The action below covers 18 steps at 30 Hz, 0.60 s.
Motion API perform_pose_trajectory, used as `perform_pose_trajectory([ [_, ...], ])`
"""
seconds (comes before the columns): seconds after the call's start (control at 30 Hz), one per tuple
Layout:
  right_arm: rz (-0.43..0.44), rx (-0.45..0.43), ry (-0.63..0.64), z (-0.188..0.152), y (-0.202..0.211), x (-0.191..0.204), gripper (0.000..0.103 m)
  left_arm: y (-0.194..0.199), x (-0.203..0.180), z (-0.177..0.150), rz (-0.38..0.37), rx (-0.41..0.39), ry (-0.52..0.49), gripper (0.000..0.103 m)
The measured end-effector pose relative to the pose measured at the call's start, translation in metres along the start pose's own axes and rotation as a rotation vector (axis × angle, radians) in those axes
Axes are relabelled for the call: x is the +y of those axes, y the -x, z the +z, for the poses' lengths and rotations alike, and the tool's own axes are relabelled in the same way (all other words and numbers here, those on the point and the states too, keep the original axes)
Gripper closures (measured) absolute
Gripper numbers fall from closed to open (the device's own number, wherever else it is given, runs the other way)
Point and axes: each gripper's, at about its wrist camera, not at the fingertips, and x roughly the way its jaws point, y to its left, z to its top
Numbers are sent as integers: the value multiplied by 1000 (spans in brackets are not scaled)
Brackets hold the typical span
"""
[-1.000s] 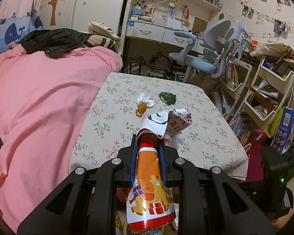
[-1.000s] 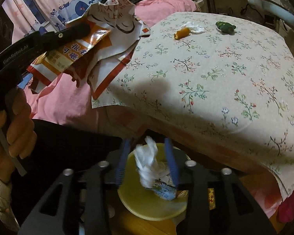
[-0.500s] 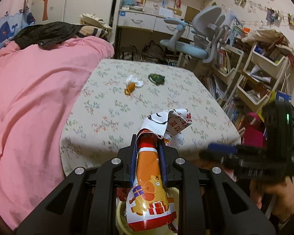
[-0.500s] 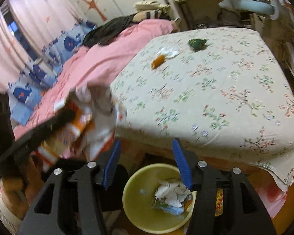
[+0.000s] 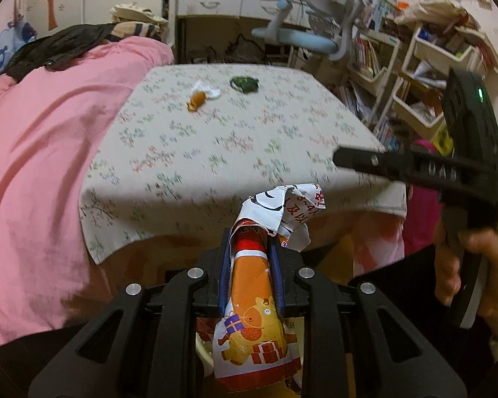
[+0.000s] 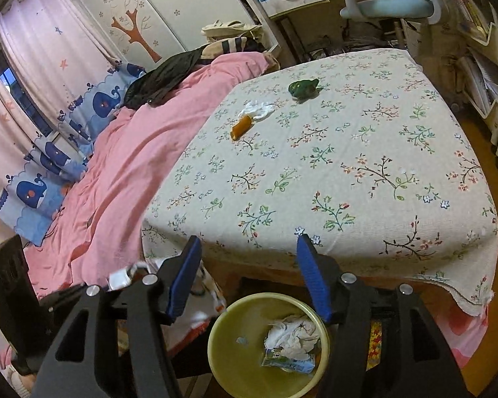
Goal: Collect trash
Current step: 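Lower the snack wrapper into the bucket and open the left tool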
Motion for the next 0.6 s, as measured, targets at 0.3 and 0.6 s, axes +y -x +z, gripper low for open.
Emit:
perform_pose_trajectory([
  [0.3, -8, 7, 6, -2, 0, 0, 42, -13, -8, -11, 8, 90, -34, 71],
  [0.6, -13, 13, 12, -4, -2, 1, 41, -12, -9, -11, 21, 82, -41, 55],
])
